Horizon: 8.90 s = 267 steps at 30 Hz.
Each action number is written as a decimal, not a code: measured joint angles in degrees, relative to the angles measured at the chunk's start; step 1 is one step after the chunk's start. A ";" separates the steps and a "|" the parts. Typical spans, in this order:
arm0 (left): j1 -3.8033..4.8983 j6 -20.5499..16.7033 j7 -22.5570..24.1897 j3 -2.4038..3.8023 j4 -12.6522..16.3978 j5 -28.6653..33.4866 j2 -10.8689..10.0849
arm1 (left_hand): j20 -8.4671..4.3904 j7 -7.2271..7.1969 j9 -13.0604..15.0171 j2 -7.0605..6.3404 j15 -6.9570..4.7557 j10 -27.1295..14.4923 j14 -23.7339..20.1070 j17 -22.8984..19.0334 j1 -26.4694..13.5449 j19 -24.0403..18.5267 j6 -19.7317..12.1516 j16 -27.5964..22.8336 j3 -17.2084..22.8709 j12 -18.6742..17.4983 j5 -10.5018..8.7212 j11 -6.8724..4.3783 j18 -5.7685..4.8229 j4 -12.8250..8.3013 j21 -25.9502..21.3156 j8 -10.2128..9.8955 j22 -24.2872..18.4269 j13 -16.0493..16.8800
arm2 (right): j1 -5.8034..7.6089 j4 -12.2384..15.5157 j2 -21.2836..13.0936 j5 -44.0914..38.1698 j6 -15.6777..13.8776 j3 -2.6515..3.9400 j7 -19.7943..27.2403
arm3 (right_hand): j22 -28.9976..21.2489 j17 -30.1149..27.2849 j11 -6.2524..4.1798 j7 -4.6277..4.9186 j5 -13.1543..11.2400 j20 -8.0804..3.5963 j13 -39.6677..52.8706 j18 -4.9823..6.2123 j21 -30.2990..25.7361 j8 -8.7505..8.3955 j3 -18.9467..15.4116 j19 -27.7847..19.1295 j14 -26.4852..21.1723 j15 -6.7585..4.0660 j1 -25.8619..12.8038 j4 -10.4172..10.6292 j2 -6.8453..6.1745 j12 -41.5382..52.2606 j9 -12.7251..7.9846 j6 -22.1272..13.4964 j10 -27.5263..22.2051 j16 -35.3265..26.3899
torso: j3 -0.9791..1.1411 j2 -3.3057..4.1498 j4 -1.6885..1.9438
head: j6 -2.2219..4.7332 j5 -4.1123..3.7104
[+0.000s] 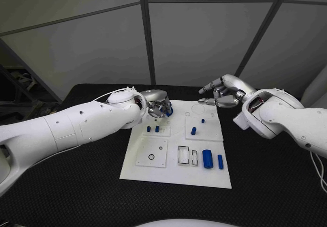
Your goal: Assemble the parts on the task board
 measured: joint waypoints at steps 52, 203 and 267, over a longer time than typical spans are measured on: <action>-1.47 5.35 -2.92 0.80 1.01 1.55 -4.42 | 0.00 0.18 -0.33 0.00 0.20 -0.01 0.20 -0.58 -0.47 -0.01 0.20 -0.01 0.30 0.00 -0.07 0.01 0.00 -0.31 -0.01 -0.41 0.03 -0.32 | 0.00 -0.21 -0.05 0.00 0.01 0.00 -0.02 | 0.00 -0.02 0.00 0.00 0.00 0.00 -0.01 0.00 0.00 0.00 0.00 0.00 0.00 0.00 0.00 0.00 0.00 0.00 0.00 0.00 0.00 0.01 | 0.03 0.05 -0.16 | -0.33 0.53; -2.72 -1.95 18.27 1.60 11.97 66.23 -18.42 | 0.30 1.54 -3.98 -0.45 0.64 -1.35 -11.07 -35.02 -3.47 -11.59 -2.17 -32.71 1.48 -0.49 5.32 1.57 3.12 -5.76 -18.53 -0.19 -11.94 -1.07 | -3.78 7.26 2.06 -38.15 -0.75 -3.17 -9.74 | 0.01 -12.58 1.24 -0.14 -1.32 0.20 -63.24 0.43 4.43 0.16 22.35 0.01 0.00 0.59 4.44 -11.64 0.53 -61.35 -0.23 13.59 -6.54 -7.25 | -0.01 -0.05 -0.17 | 0.81 -3.45; -2.72 -1.16 17.59 1.56 11.42 66.28 -16.57 | 0.30 1.53 -3.99 0.01 0.65 -1.35 -11.07 -35.13 -3.92 -11.58 -2.16 -33.05 1.48 -0.49 5.32 1.57 3.12 -5.76 -18.53 -0.16 -11.92 -1.06 | -8.93 1.95 17.15 -37.44 7.31 -6.70 -7.97 | 0.00 -12.97 1.24 -0.22 -1.34 0.21 -63.57 0.44 4.43 -0.37 22.78 0.01 0.00 0.60 3.45 -12.38 0.61 -61.35 -0.31 13.46 -6.56 -7.26 | -0.04 0.05 -0.20 | -2.41 2.47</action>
